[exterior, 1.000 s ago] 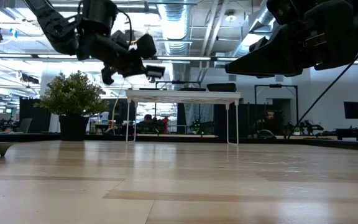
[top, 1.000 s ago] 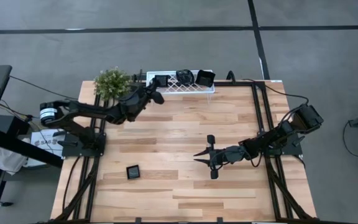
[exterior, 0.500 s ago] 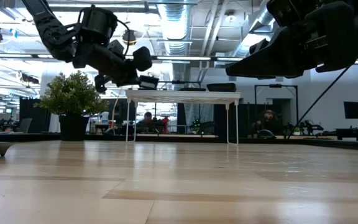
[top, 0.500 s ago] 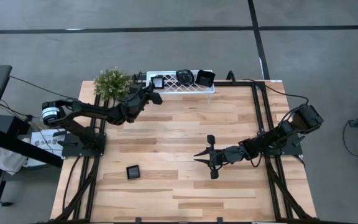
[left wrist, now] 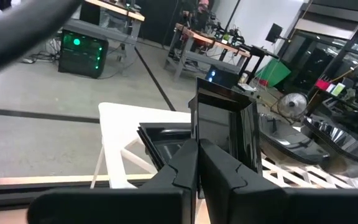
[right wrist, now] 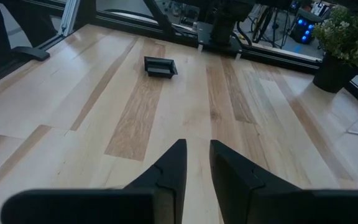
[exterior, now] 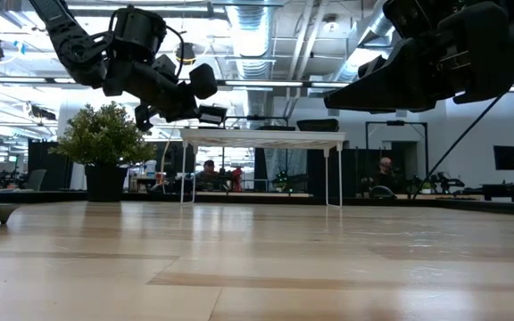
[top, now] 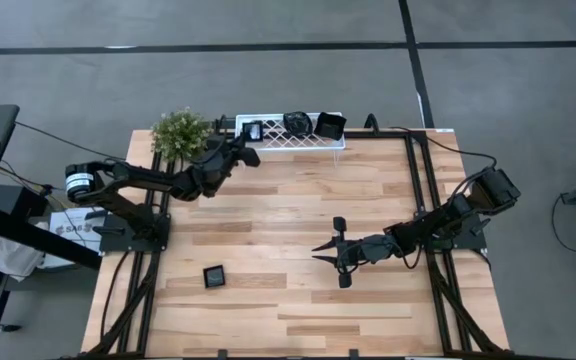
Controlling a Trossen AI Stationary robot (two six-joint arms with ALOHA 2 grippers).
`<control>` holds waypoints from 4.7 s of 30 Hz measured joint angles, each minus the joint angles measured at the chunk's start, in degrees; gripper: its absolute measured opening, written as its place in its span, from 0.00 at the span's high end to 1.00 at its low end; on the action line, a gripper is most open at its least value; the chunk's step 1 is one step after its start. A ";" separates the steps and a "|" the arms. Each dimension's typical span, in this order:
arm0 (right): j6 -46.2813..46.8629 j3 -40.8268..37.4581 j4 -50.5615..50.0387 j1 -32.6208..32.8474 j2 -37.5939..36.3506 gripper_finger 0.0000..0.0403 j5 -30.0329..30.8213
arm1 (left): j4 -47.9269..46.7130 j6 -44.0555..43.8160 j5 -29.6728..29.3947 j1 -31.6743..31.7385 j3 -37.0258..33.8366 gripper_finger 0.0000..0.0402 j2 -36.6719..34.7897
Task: Pick & Place Mini shaped plates
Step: Stack the black square plate on top of the black square plate on the shelf
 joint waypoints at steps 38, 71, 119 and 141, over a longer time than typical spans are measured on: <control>0.00 0.00 0.01 0.00 0.00 0.84 0.00 | 1.19 -0.06 7.34 4.16 0.02 0.96 -0.02; 0.00 0.00 0.02 0.00 0.00 0.84 0.00 | 2.02 1.49 7.52 4.14 0.02 0.78 -0.02; 0.00 -0.02 1.29 1.58 -0.02 0.84 -0.16 | -47.20 -11.95 38.46 -47.66 -20.87 0.76 -32.59; 0.00 -0.02 1.05 1.57 -0.02 0.84 -0.17 | -46.52 -14.01 37.50 -47.62 -23.17 0.76 -32.57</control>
